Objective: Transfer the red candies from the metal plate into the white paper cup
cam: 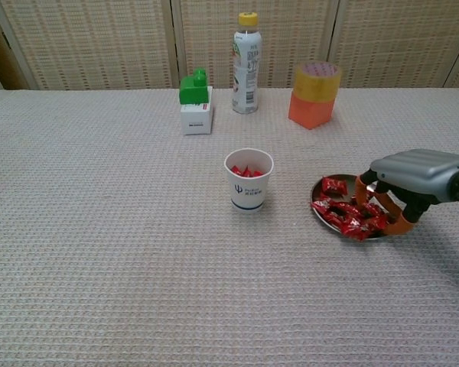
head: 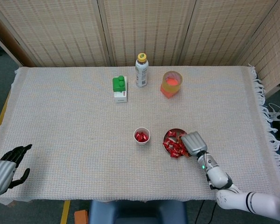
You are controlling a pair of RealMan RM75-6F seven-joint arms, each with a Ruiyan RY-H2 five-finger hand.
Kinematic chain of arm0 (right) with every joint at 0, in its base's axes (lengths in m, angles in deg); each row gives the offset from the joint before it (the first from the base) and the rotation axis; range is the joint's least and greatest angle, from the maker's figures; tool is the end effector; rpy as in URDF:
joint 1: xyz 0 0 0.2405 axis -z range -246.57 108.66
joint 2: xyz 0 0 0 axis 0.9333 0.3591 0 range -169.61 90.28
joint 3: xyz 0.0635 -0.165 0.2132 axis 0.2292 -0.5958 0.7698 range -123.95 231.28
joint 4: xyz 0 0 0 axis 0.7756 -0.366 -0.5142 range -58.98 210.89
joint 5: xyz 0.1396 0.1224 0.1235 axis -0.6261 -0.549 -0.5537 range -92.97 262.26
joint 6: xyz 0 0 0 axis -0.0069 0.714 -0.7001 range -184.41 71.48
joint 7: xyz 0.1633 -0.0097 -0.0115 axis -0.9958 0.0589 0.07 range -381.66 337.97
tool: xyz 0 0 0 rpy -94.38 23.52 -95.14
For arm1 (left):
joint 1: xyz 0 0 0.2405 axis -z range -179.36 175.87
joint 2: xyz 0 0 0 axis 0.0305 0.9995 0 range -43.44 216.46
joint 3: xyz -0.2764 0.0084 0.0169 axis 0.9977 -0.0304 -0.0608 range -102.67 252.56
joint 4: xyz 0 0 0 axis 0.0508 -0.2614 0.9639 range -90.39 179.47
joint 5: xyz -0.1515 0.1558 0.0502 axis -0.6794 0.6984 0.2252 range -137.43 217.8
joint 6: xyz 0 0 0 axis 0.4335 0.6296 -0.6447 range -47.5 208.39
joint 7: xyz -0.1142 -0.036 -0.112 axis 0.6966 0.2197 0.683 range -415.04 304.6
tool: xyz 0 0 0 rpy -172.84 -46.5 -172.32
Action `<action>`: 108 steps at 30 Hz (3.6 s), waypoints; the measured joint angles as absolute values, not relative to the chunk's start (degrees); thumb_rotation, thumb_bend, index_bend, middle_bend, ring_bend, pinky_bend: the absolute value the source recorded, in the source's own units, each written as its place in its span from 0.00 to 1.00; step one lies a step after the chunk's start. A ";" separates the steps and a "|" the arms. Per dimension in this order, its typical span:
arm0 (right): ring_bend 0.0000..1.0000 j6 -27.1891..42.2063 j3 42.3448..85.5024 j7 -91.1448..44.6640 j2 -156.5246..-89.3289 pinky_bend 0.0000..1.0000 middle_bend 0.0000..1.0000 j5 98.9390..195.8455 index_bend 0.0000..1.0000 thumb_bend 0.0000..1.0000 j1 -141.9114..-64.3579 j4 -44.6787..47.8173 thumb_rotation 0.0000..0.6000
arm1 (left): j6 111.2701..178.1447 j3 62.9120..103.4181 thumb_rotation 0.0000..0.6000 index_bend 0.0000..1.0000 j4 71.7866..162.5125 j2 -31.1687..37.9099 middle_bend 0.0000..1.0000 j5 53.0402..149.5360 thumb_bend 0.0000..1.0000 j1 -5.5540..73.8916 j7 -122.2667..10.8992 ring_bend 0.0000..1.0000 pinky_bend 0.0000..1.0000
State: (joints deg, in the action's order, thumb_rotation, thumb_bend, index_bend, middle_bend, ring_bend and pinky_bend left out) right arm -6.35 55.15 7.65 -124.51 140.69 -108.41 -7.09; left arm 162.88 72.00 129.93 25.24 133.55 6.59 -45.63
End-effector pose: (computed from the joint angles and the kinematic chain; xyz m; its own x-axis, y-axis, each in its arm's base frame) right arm -0.2475 -0.3495 -0.0378 0.6405 -0.4063 0.6516 -0.7678 -0.3253 0.5519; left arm -0.3476 0.2020 0.1571 0.4239 0.1298 0.8964 0.9007 -0.1639 -0.4022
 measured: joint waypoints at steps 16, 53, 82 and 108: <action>0.79 -4.89 55.00 12.99 -126.37 0.97 0.73 138.34 0.64 0.28 -109.13 -5.60 1.00 | 162.73 72.16 1.00 0.00 129.80 25.27 0.13 133.24 0.47 6.66 -45.30 0.10 0.21; 0.82 -1.53 64.46 12.24 -123.97 1.00 0.79 137.74 0.78 0.35 -113.65 -17.87 1.00 | 163.37 72.13 1.00 0.00 129.64 25.31 0.13 133.59 0.47 6.50 -44.62 0.10 0.21; 0.75 -4.40 67.92 10.36 -135.30 1.00 0.78 132.57 0.23 0.35 -124.21 -9.05 1.00 | 164.56 72.09 1.00 0.00 128.60 26.11 0.14 134.08 0.47 6.13 -41.17 0.11 0.21; 0.67 -2.77 66.33 10.46 -132.60 1.00 0.46 132.15 0.00 0.27 -124.54 -12.29 1.00 | 164.68 72.23 1.00 0.00 128.54 26.04 0.14 134.02 0.47 6.08 -41.23 0.11 0.21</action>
State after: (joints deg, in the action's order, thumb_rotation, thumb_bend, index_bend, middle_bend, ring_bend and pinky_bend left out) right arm -2.77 66.33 10.46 -132.60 132.15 -124.54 -12.29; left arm 164.68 72.23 128.54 26.04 134.02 6.08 -41.23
